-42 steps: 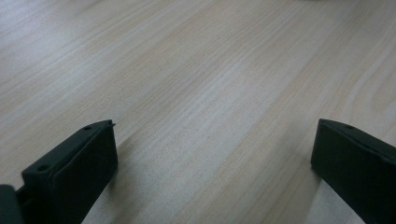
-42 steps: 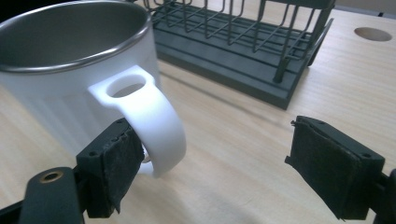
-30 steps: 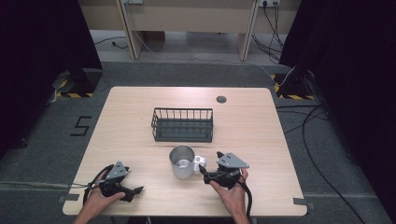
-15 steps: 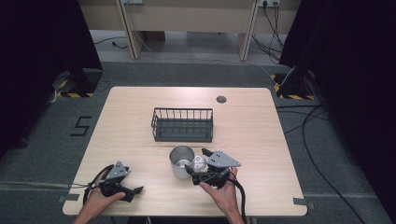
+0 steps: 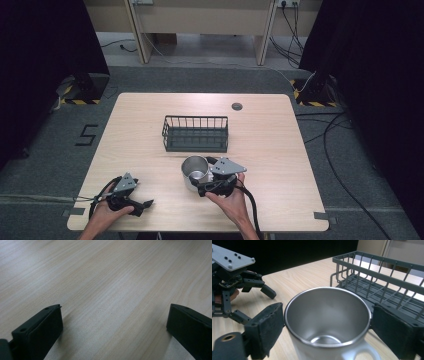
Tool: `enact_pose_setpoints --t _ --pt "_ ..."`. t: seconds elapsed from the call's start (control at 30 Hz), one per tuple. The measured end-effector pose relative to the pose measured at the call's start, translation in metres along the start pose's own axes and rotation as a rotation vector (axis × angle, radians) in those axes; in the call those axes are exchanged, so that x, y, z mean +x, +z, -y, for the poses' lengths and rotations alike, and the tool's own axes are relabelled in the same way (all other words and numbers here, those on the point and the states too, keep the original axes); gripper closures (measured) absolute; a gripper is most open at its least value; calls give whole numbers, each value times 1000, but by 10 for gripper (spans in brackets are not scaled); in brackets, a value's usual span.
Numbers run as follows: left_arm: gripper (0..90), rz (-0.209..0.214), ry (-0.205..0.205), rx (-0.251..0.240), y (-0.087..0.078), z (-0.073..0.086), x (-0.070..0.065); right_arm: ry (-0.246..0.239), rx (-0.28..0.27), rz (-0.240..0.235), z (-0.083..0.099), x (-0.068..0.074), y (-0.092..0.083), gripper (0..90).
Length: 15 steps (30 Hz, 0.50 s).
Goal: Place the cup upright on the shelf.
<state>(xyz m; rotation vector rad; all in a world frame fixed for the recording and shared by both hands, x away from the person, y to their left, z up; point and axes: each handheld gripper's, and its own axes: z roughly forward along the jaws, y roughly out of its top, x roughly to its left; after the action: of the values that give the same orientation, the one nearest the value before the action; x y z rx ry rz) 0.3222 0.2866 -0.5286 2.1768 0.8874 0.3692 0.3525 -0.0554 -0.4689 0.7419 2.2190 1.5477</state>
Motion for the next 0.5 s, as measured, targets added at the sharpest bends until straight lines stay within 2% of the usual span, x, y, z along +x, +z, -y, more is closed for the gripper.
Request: enact_pose_setpoints --t 0.23,0.5 --pt "0 0 0 0 0 0 0 -14 32 -1 -7 0 16 55" --pt "0 0 0 0 0 0 0 -21 64 -10 -8 -1 25 42"
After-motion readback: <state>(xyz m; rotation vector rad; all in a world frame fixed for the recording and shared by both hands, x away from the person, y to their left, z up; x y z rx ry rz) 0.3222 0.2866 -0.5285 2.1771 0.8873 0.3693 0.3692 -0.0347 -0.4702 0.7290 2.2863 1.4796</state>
